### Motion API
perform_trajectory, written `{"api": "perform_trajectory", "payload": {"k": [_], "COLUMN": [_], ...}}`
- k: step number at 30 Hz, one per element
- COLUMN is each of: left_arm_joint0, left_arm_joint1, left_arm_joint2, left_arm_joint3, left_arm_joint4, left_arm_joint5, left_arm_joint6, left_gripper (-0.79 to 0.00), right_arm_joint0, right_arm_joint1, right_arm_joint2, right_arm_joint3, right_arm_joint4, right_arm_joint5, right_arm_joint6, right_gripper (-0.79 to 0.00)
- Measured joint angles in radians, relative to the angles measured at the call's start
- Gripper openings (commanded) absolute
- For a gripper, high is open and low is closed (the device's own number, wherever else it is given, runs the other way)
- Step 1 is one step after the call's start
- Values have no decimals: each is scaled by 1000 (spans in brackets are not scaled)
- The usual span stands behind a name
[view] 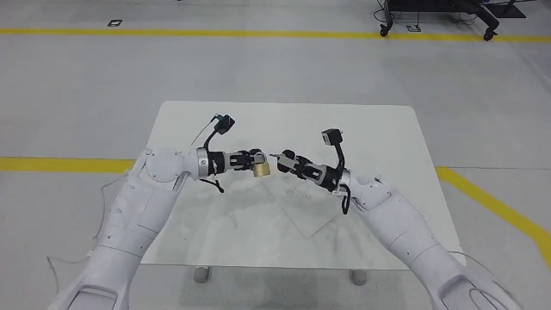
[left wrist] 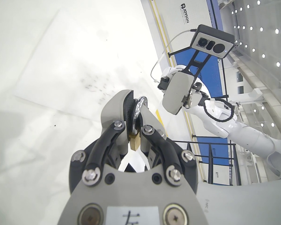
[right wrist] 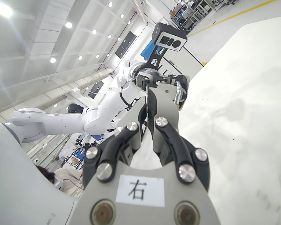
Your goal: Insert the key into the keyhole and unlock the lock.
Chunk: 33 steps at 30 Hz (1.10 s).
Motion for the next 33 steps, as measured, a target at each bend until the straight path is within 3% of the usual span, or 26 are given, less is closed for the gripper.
{"api": "perform_trajectory", "payload": {"k": [4, 8, 11, 16, 26, 33], "left_arm_joint0": [1, -24, -49, -77, -64, -17], "left_arm_joint1": [-9, -30, -45, -55, -54, -48], "left_arm_joint2": [5, 18, 33, 24, 19, -13], "left_arm_joint3": [25, 106, 171, 252, 230, 194], "left_arm_joint4": [-91, -281, -393, -489, -500, -563], "left_arm_joint5": [122, 261, 305, 301, 295, 360], "left_arm_joint6": [33, 11, -13, -11, -9, 47], "left_gripper": [-785, -785, -785, -785, -785, -785], "right_arm_joint0": [-25, -58, -70, -92, -91, -90], "right_arm_joint1": [0, 5, 11, 17, 17, -2], "right_arm_joint2": [5, 22, 43, 61, 61, 42], "right_arm_joint3": [-52, -91, -97, -146, -145, -188], "right_arm_joint4": [13, 98, 117, 122, 122, -2], "right_arm_joint5": [44, 104, 162, 182, 183, 288], "right_arm_joint6": [-24, -10, -7, 12, 11, -179], "right_gripper": [-785, -785, -785, -785, -785, -785]}}
